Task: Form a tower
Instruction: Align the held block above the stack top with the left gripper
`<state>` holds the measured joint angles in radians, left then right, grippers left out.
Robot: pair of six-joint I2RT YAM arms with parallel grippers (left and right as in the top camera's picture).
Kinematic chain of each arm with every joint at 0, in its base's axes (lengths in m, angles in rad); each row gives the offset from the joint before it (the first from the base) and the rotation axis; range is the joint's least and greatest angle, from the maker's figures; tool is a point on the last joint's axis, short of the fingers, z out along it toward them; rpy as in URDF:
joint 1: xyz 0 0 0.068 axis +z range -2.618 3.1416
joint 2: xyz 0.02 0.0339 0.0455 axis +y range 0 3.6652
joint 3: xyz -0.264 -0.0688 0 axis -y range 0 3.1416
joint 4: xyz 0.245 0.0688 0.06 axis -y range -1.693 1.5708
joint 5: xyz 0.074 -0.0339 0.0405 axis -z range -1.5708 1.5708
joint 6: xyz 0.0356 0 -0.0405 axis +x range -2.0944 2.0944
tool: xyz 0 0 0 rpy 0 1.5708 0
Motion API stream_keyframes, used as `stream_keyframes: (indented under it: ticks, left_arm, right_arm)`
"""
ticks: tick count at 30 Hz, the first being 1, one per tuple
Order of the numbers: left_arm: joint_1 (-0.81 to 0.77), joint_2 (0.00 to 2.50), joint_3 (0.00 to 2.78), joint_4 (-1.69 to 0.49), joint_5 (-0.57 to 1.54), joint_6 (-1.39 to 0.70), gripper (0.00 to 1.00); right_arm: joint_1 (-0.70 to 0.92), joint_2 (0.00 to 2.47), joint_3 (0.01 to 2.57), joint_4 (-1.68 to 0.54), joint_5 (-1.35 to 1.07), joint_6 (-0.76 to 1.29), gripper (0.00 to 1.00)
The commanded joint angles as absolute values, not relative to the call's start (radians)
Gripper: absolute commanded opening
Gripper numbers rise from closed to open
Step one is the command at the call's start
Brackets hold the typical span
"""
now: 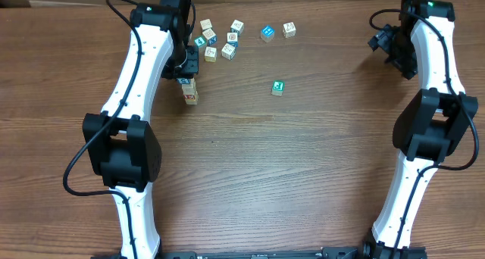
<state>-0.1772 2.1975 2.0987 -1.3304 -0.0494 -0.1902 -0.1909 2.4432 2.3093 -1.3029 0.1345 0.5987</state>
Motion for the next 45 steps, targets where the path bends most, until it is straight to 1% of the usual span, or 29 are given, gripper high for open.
stream_keyframes:
  ticks: [1, 21, 31, 35, 38, 45]
  left_arm:
    - [-0.186, 2.188, 2.094, -1.327, -0.062, -0.218, 0.29]
    - [-0.186, 2.188, 2.048, -1.298, -0.062, -0.225, 0.29]
    - [-0.185, 2.188, 2.048, -1.283, -0.062, -0.225, 0.33]
    - [-0.185, 2.188, 2.048, -1.277, -0.062, -0.224, 0.31]
    - [-0.185, 2.188, 2.049, -1.277, -0.062, -0.224, 0.25]
    - [-0.184, 2.188, 2.056, -1.279, -0.062, -0.208, 0.25]
  right_arm:
    - [-0.194, 2.394, 2.318, -1.302, 0.138, 0.598, 1.0]
    - [-0.194, 2.394, 2.318, -1.302, 0.138, 0.598, 1.0]
    - [-0.194, 2.394, 2.318, -1.302, 0.138, 0.598, 1.0]
    - [-0.194, 2.394, 2.318, -1.302, 0.138, 0.598, 1.0]
    - [-0.194, 2.394, 2.318, -1.302, 0.138, 0.598, 1.0]
    - [-0.194, 2.394, 2.318, -1.302, 0.138, 0.598, 1.0]
